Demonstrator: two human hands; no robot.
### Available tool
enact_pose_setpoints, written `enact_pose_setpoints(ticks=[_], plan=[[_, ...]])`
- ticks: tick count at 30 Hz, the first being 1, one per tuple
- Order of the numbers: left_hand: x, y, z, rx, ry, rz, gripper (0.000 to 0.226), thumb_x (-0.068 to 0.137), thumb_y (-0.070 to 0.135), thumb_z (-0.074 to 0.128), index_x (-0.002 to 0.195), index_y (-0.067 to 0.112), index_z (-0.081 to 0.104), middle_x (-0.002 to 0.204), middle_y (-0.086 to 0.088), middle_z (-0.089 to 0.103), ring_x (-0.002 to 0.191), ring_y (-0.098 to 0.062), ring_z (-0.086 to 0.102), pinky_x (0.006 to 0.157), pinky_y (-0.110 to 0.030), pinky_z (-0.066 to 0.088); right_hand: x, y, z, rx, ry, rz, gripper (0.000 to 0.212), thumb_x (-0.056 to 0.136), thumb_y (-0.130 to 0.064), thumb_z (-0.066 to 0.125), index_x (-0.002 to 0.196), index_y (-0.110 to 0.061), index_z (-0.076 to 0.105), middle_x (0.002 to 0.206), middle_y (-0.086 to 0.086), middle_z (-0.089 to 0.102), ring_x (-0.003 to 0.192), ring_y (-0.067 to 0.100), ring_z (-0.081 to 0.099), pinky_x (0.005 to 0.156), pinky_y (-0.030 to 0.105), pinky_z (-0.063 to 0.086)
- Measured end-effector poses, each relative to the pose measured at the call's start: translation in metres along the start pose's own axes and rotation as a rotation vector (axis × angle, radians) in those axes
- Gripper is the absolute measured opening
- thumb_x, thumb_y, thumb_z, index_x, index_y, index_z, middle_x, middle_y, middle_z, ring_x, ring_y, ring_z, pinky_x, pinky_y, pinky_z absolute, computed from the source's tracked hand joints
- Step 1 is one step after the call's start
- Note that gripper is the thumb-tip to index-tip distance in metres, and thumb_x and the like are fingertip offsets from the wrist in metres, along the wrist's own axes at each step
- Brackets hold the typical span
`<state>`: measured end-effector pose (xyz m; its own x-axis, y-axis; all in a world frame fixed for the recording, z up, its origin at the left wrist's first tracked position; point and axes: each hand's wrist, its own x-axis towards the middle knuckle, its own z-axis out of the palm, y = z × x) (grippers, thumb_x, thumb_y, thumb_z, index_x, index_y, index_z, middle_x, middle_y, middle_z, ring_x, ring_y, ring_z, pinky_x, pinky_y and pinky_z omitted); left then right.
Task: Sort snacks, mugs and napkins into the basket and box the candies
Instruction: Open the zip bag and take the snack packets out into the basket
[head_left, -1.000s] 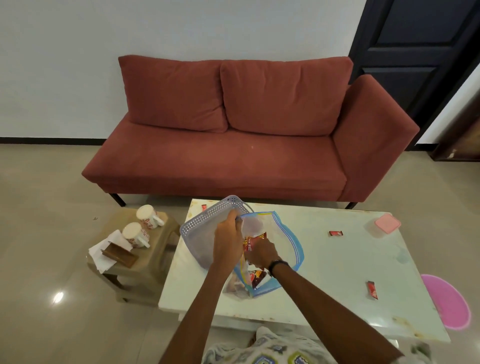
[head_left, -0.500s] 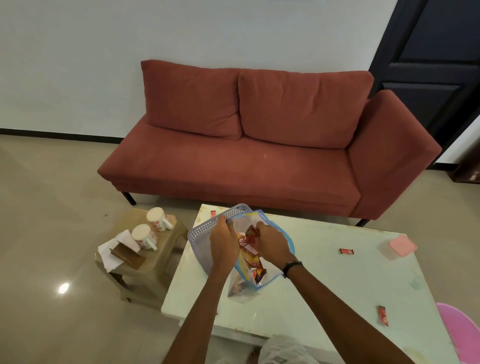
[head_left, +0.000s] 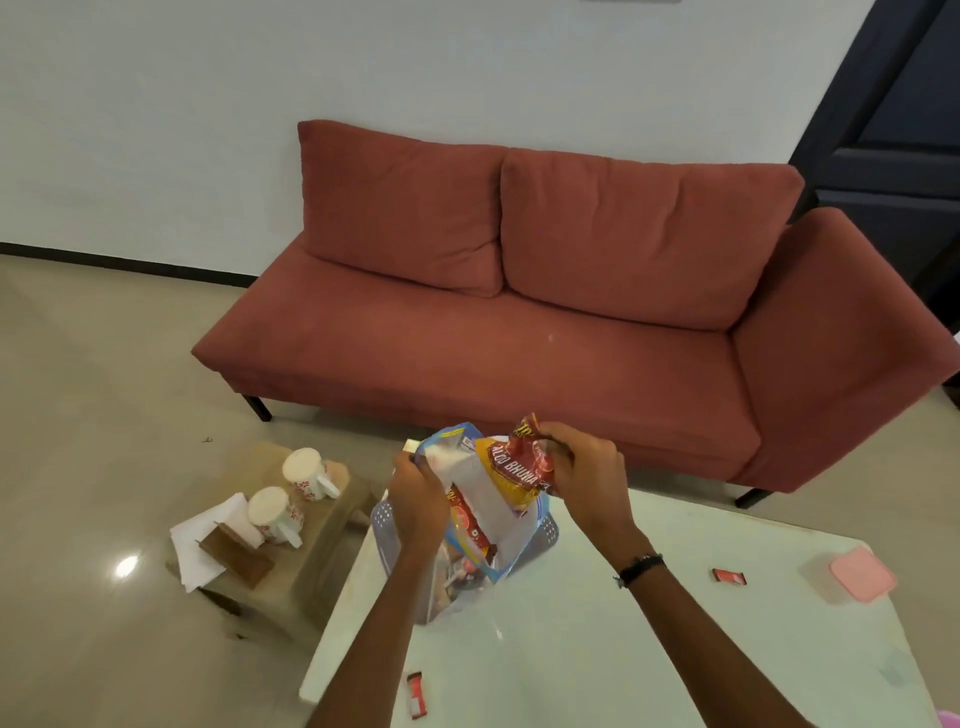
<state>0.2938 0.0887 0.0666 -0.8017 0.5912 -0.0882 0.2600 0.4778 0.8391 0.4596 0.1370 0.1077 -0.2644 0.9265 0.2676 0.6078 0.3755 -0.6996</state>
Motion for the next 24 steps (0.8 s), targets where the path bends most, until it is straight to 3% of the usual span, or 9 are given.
enact_pose_setpoints(ticks=[3,6,8,11,14,18,24], plan=[[0.022,-0.012,0.009,0.025,0.062,-0.011,0.027,0.098,0.013,0.035,0.102,-0.009,0.051,0.102,-0.032,0.061,0.094,-0.044,0.057,0.067,-0.034,0.029,0.034,0.021,0.010,0.027,0.059,-0.013,0.023,0.085,-0.007,0.062,0.101,-0.019,0.073,0.091,-0.003,0.076,0.070,0.006,0.063,0.058,0.002,0.039],[0.046,-0.034,0.025,0.026,0.099,-0.017,0.026,0.098,0.015,0.034,0.101,-0.006,0.050,0.099,-0.031,0.061,0.091,-0.042,0.058,0.067,-0.034,0.032,0.066,0.048,0.028,0.049,0.094,-0.013,0.025,0.085,-0.007,0.062,0.103,-0.022,0.072,0.095,-0.006,0.076,0.077,0.011,0.068,0.068,0.023,0.051],[0.058,-0.050,0.038,0.015,0.142,-0.020,0.025,0.098,0.013,0.036,0.099,-0.007,0.051,0.098,-0.033,0.061,0.091,-0.044,0.058,0.071,-0.038,0.037,0.080,0.069,0.045,0.061,0.106,-0.004,0.025,0.085,-0.008,0.062,0.103,-0.022,0.072,0.096,-0.005,0.076,0.081,0.013,0.069,0.071,0.030,0.055],[0.073,-0.074,0.058,0.017,0.177,-0.040,0.023,0.097,0.011,0.037,0.101,-0.008,0.050,0.101,-0.034,0.060,0.092,-0.047,0.057,0.072,-0.041,0.040,0.097,0.110,0.079,0.125,0.176,0.065,0.025,0.085,-0.008,0.063,0.106,-0.018,0.072,0.101,-0.004,0.075,0.085,0.009,0.069,0.077,0.025,0.055],[0.081,-0.093,0.068,0.009,0.197,-0.009,0.020,0.096,0.008,0.037,0.099,-0.007,0.051,0.099,-0.033,0.060,0.090,-0.045,0.057,0.067,-0.038,0.036,0.105,0.144,0.111,0.188,0.212,0.138,0.025,0.086,-0.009,0.063,0.108,-0.015,0.072,0.101,-0.004,0.074,0.086,0.004,0.066,0.072,0.005,0.047],[0.093,-0.124,0.085,0.032,0.192,0.003,0.020,0.096,0.008,0.038,0.100,-0.007,0.051,0.099,-0.032,0.061,0.090,-0.044,0.057,0.069,-0.035,0.035,0.110,0.190,0.162,0.248,0.213,0.206,0.026,0.087,-0.012,0.063,0.111,-0.014,0.071,0.106,0.000,0.074,0.092,0.009,0.068,0.077,0.014,0.052],[0.110,-0.159,0.097,0.055,0.188,-0.018,0.021,0.095,0.007,0.039,0.098,-0.010,0.051,0.092,-0.030,0.060,0.084,-0.041,0.057,0.062,-0.031,0.030,0.117,0.232,0.208,0.238,0.192,0.253,0.027,0.088,-0.011,0.062,0.114,-0.010,0.069,0.108,0.005,0.073,0.094,0.011,0.066,0.075,0.011,0.050]])
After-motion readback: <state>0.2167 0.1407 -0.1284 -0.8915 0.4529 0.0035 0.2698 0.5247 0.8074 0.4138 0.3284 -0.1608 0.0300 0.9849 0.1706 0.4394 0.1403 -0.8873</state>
